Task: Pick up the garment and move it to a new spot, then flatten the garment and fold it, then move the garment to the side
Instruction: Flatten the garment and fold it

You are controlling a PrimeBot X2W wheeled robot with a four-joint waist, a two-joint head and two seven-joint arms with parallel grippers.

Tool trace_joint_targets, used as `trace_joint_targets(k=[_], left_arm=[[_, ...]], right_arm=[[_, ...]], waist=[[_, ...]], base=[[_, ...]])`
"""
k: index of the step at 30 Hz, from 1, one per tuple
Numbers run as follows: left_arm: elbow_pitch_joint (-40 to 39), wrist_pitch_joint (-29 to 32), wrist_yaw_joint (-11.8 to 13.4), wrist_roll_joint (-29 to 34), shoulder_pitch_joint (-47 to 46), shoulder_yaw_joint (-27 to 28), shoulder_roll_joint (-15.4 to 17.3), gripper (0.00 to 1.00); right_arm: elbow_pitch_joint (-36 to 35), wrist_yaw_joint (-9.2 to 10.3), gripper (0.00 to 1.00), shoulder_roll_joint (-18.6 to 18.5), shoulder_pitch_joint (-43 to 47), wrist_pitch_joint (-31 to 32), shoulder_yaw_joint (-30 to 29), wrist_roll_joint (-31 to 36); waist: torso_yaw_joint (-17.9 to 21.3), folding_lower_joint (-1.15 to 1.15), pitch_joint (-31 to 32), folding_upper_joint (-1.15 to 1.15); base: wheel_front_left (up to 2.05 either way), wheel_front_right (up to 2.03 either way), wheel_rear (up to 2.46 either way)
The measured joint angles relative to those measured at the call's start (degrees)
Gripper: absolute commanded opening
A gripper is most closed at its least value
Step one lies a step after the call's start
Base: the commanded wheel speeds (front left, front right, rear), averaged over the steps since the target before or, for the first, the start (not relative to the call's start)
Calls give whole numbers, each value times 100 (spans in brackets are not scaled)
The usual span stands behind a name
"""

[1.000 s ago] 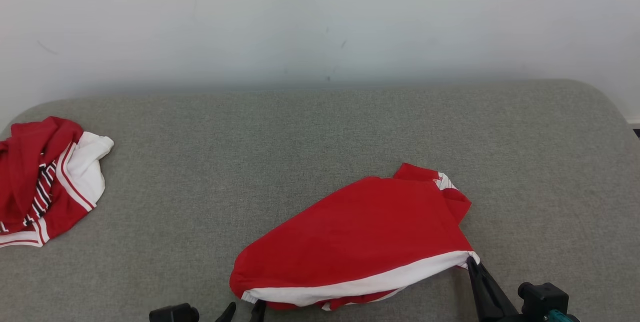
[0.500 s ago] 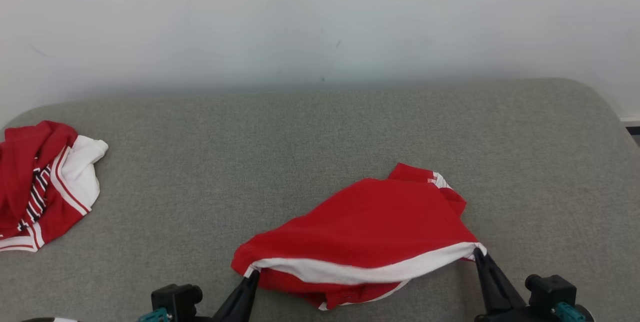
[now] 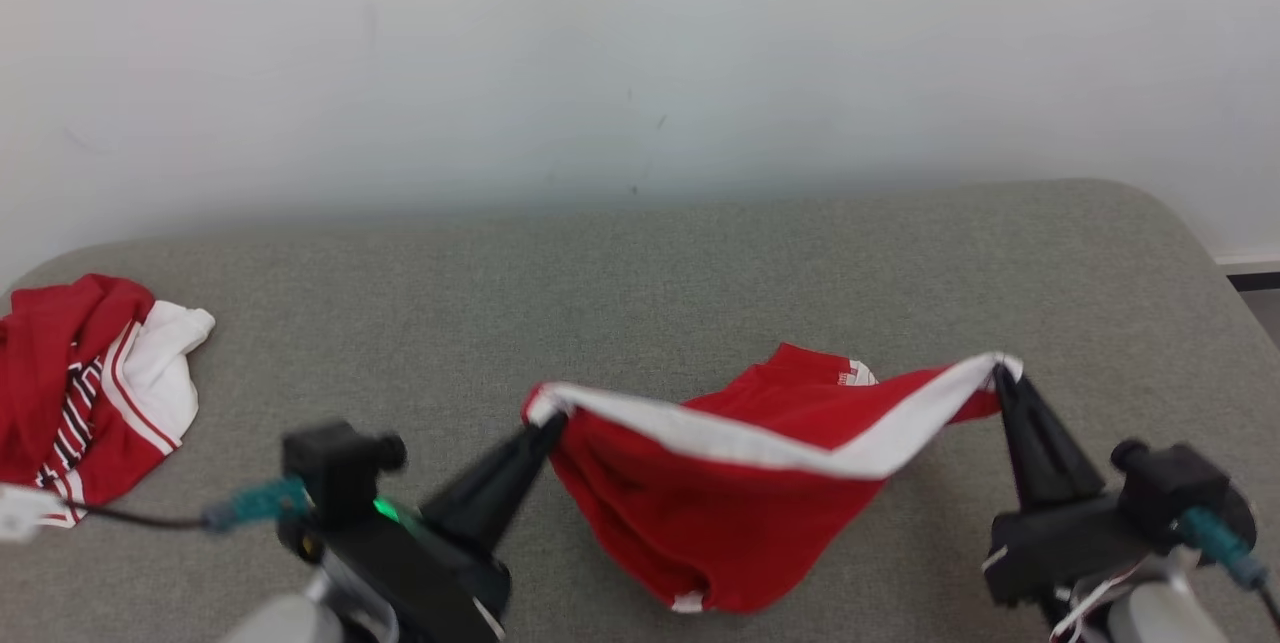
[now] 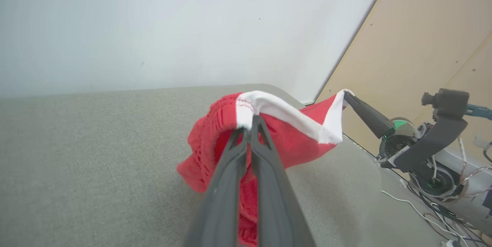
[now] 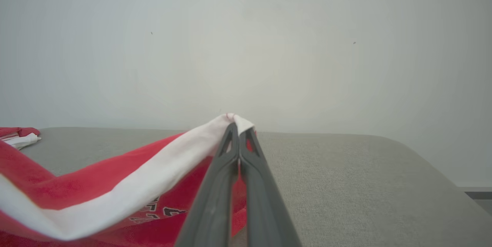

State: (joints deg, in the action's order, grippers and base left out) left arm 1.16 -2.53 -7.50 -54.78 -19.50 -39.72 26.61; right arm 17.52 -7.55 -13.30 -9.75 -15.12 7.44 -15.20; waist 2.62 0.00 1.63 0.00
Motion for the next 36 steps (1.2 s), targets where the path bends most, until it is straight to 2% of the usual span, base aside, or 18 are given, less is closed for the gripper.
trace_joint_targets(k=[4,9,17,22,29,36], left_arm=[[-342,92,1,-414,-828,-207,567,0],[-593,170,0,-724,-1827,-541,1063,0],[-898,98,0,-1222,-3212,-1148,1518,0],[-870,69,0,-1444,-3849,-1449,1736,0],[-613,25,0,-1926,-4278,-1823,1911,0],[-632,1,-1,-2312,-4419,-2191,2069,0]], right_arm=[[-165,0,0,-375,-471,0,163,-164],[-368,0,0,-846,-1131,75,282,-515],[-951,0,0,-1704,-2091,676,480,-1113],[-1299,0,0,-2084,-2462,946,505,-1267],[-1284,0,0,-2206,-2653,1159,389,-1449],[-1214,0,0,-2137,-2490,1524,152,-2290]], waist=[[52,0,66,0],[163,0,146,0],[334,0,209,0],[398,0,191,0],[493,0,137,0],[571,0,58,0]], base=[[0,0,0],[0,0,0],[0,0,0],[0,0,0],[0,0,0],[0,0,0]])
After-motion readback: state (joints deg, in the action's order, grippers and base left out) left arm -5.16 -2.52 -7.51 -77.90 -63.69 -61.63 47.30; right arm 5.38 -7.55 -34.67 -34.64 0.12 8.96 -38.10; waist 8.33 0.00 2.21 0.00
